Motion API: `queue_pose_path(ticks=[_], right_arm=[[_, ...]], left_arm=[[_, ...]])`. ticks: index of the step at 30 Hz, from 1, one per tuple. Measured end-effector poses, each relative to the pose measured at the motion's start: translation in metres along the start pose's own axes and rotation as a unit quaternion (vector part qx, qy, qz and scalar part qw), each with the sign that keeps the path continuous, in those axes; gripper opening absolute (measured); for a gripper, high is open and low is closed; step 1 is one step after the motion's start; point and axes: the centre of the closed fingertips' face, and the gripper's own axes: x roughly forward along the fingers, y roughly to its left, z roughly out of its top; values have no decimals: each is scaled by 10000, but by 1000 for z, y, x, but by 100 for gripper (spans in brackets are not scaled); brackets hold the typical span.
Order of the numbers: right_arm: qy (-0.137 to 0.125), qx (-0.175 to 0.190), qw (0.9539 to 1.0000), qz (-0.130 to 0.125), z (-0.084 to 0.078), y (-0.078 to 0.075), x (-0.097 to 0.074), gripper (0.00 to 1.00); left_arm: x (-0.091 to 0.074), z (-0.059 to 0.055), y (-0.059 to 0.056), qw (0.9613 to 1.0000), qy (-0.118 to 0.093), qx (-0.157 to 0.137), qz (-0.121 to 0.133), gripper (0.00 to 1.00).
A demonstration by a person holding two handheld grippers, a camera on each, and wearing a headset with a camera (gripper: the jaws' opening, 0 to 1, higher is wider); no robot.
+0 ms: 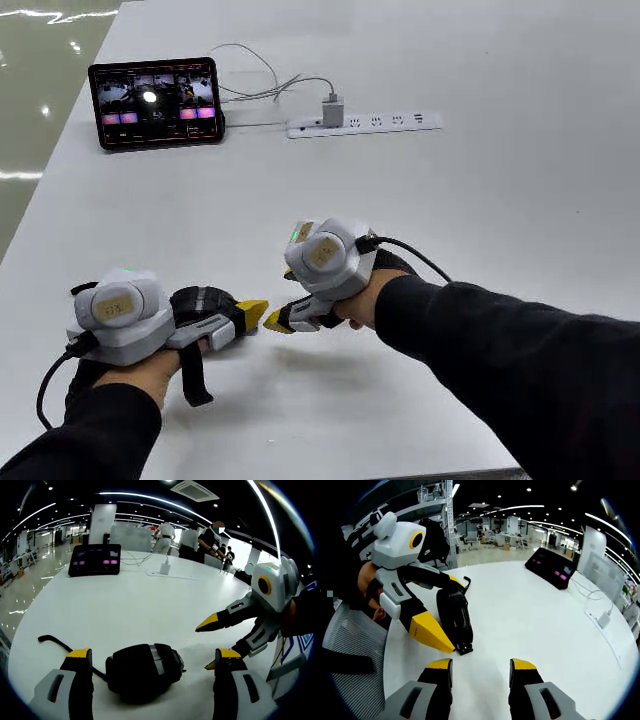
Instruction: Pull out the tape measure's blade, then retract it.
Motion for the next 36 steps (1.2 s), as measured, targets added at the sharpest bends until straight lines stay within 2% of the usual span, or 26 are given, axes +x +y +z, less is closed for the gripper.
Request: queue_pose_path(ticks=[2, 4, 7, 10, 12, 14, 16, 18, 20, 26, 31, 36], right_arm=[[-26, 58, 10000, -23, -5, 0, -7, 43], [-66, 126, 9999, -61, -9, -2, -12, 45], [-220, 234, 9993, -198, -13, -3, -27, 46], [-231, 283, 9990, -252, -18, -3, -37, 49], [-326, 403, 9983, -280, -20, -2, -46, 51], [-354, 426, 9980, -302, -24, -3, -53, 53], [-366, 413, 9979, -346, -28, -3, -60, 54], [-383, 412, 9977, -390, -32, -4, -68, 56], [-427, 505, 9968, -457, -36, -6, -76, 57], [-402, 628, 9960, -493, -50, -6, -89, 60], [-452, 654, 9953, -547, -52, -5, -100, 63], [-480, 660, 9946, -648, -59, -9, -114, 67]], left_arm=[[-1, -3, -2, 9999, 54, 34, -105, 99], [-1, -8, -8, 9994, 197, 22, -299, 99], [-4, -10, -10, 9983, 255, 212, -473, 99], [-7, -11, -10, 9965, 333, 454, -616, 99], [-10, -14, -13, 9928, 463, 753, -813, 99], [-13, -12, -18, 9904, 449, 865, -982, 99], [-16, -9, -19, 9881, 388, 1041, -1068, 99], [-18, -11, -18, 9842, 480, 1296, -1105, 99], [-19, -16, -17, 9831, 618, 1312, -1120, 99], [-22, -19, -15, 9827, 681, 1264, -1168, 99], [-25, -25, -16, 9800, 860, 1181, -1352, 99], [-29, -22, -15, 9778, 818, 1334, -1391, 99]])
